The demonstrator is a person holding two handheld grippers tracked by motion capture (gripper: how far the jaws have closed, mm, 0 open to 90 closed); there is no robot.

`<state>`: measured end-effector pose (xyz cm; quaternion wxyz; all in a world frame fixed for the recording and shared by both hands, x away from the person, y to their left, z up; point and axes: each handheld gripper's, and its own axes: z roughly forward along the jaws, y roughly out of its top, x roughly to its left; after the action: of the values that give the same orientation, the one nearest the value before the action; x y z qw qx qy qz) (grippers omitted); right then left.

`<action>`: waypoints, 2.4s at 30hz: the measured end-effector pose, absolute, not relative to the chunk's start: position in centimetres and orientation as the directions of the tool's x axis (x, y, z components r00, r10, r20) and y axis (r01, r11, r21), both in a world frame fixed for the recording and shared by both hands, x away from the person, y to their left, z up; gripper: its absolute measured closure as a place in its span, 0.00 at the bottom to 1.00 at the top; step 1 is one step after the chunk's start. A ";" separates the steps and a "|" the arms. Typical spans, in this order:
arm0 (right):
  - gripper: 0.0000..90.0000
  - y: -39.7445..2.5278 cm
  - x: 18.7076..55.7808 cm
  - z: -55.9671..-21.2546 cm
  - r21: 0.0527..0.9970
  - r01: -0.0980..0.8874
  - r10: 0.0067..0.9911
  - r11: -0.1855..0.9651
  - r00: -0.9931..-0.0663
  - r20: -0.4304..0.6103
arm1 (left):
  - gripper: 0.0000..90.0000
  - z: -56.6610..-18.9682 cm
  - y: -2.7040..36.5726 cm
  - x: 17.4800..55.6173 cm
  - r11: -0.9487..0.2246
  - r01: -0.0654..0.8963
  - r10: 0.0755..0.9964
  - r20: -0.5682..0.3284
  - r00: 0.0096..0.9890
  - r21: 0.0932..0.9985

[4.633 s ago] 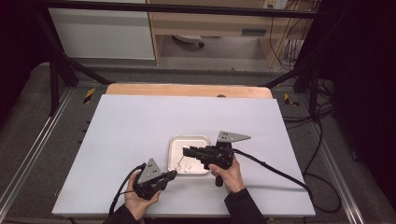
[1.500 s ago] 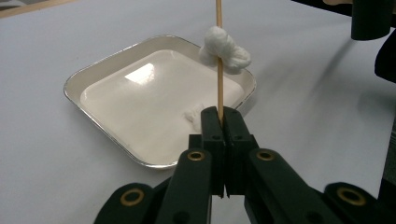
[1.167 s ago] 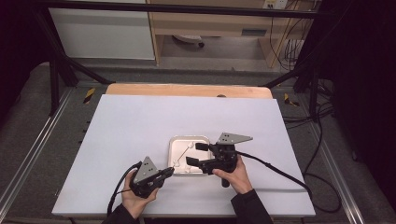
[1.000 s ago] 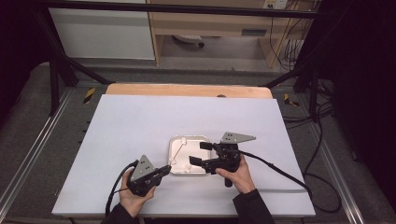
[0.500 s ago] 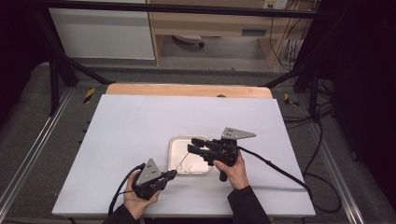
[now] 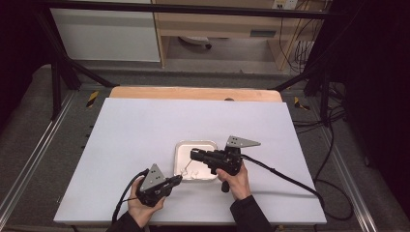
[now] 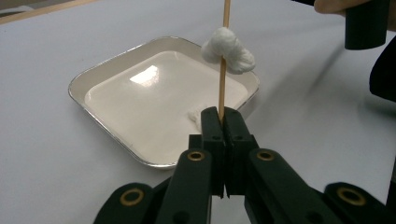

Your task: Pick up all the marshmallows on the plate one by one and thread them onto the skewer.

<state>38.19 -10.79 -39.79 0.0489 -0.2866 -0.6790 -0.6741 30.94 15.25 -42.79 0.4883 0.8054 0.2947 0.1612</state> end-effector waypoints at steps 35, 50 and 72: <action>0.91 -10.4 37.2 -41.1 0.897 0.434 0.311 -0.082 -0.844 0.436 | 0.99 -43.2 14.7 31.0 -0.382 0.342 0.609 -0.045 0.792 0.858; 0.86 -8.0 36.6 -42.6 0.896 0.443 0.279 -0.007 -0.860 0.427 | 0.99 -41.9 15.2 30.9 -0.319 0.298 0.617 -0.042 0.786 0.900; 0.27 -10.5 38.8 -42.4 0.830 0.489 0.576 0.267 -0.772 0.270 | 0.99 -42.6 17.9 32.2 -0.314 0.369 0.650 -0.085 0.755 0.875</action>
<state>38.75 -10.52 -42.42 -0.0431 -0.3352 -0.7947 -0.5042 32.18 17.88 -42.65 0.4910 0.7977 0.3196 0.1432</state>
